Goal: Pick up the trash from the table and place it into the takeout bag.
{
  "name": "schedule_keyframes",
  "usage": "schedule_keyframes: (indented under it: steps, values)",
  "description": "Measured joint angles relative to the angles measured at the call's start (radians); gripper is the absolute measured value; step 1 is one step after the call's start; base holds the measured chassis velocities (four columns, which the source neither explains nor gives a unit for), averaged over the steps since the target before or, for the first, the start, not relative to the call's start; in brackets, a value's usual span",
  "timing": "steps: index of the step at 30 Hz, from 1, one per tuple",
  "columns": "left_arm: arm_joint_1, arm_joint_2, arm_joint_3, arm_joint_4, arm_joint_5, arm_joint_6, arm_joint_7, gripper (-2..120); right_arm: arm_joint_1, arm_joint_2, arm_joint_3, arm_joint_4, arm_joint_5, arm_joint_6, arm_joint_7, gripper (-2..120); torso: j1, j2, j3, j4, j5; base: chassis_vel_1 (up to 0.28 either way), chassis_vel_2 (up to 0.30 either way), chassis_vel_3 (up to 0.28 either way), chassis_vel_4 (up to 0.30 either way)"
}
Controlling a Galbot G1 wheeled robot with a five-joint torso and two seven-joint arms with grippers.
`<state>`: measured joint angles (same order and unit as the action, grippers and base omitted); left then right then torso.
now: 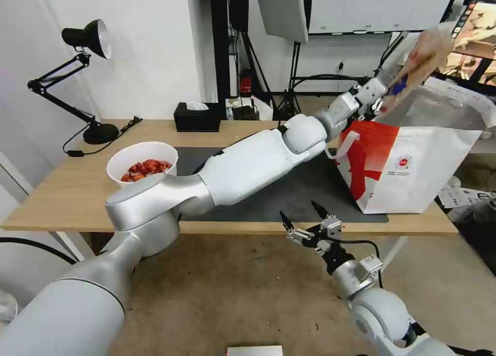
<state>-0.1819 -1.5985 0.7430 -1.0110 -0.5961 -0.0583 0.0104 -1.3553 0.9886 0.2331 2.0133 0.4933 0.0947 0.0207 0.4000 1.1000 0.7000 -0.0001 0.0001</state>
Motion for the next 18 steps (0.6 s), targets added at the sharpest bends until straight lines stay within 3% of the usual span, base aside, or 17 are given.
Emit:
schedule_keyframes:
  steps: [3, 6, 14, 18]
  values:
    - [0.005, 0.001, 0.000, -0.008, -0.025, -0.004, -0.004, 3, 0.000, -0.001, 0.000, -0.004, 0.001, -0.001, -0.002, 100, 0.000, 0.000, 0.000, 0.0001, 0.0000, 0.000, 0.000, 0.000, 0.000]
    - [0.002, 0.004, -0.008, -0.054, -0.095, 0.004, -0.001, 18, 0.003, -0.003, -0.001, -0.011, 0.001, -0.004, -0.003, 100, 0.000, 0.000, 0.000, 0.0001, -0.0001, 0.000, 0.000, 0.000, 0.000]
    - [-0.019, 0.012, -0.016, -0.113, -0.196, 0.046, 0.006, 42, 0.015, 0.001, -0.004, -0.018, 0.006, -0.023, -0.002, 100, 0.000, 0.000, 0.000, 0.0001, -0.0001, 0.000, 0.000, 0.000, 0.000]
    - [-0.017, 0.047, -0.027, -0.172, -0.223, 0.062, -0.049, 59, 0.012, 0.004, -0.001, -0.014, 0.007, -0.026, 0.001, 100, 0.000, 0.000, 0.000, -0.0003, 0.0000, 0.000, 0.000, 0.000, 0.000]
